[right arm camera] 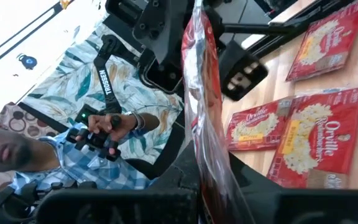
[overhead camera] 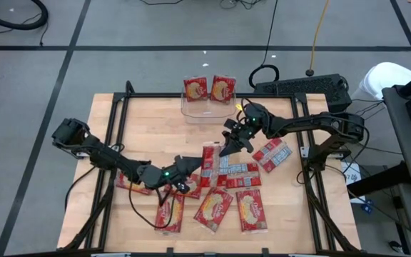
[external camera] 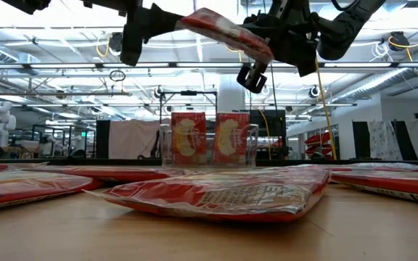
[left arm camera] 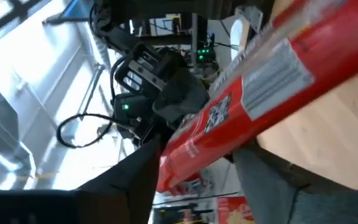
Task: Sort popcorn bags into baskets
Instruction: Put the red popcorn bag into the transparent bin
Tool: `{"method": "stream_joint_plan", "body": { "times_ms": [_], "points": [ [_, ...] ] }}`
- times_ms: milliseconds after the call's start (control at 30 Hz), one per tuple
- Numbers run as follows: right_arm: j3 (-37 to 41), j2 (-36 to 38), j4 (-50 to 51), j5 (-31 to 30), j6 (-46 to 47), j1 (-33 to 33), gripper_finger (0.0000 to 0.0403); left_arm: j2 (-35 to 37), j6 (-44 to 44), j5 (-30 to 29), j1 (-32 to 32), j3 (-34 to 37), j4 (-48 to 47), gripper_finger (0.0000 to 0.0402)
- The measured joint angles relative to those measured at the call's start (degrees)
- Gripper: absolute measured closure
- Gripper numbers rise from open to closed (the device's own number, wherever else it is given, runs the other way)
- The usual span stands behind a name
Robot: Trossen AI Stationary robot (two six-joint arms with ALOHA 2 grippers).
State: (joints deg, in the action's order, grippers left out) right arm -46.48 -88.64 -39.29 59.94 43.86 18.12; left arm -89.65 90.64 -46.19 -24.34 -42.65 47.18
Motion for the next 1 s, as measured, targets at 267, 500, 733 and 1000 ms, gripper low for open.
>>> {"method": "stream_joint_plan", "body": {
  "times_ms": [267,500,733,1000],
  "points": [
    [0.47,0.00,-0.01,0.22,-0.49,0.97,0.0399,-1.00,0.49,7.67,0.00,0.00,-0.63,0.0105],
    [0.49,0.00,0.14,-0.13,-0.99,1.00,0.0399,-3.06,2.07,10.55,3.78,0.00,-0.35,0.0171],
    [0.49,0.00,0.45,-1.41,-0.95,2.12,0.0399,-2.99,5.69,11.28,6.41,0.01,-0.33,0.0321],
    [0.53,1.07,0.73,-5.18,-3.20,5.31,0.0369,-2.99,5.21,8.58,8.10,0.00,-0.31,0.0368]
  ]
}}
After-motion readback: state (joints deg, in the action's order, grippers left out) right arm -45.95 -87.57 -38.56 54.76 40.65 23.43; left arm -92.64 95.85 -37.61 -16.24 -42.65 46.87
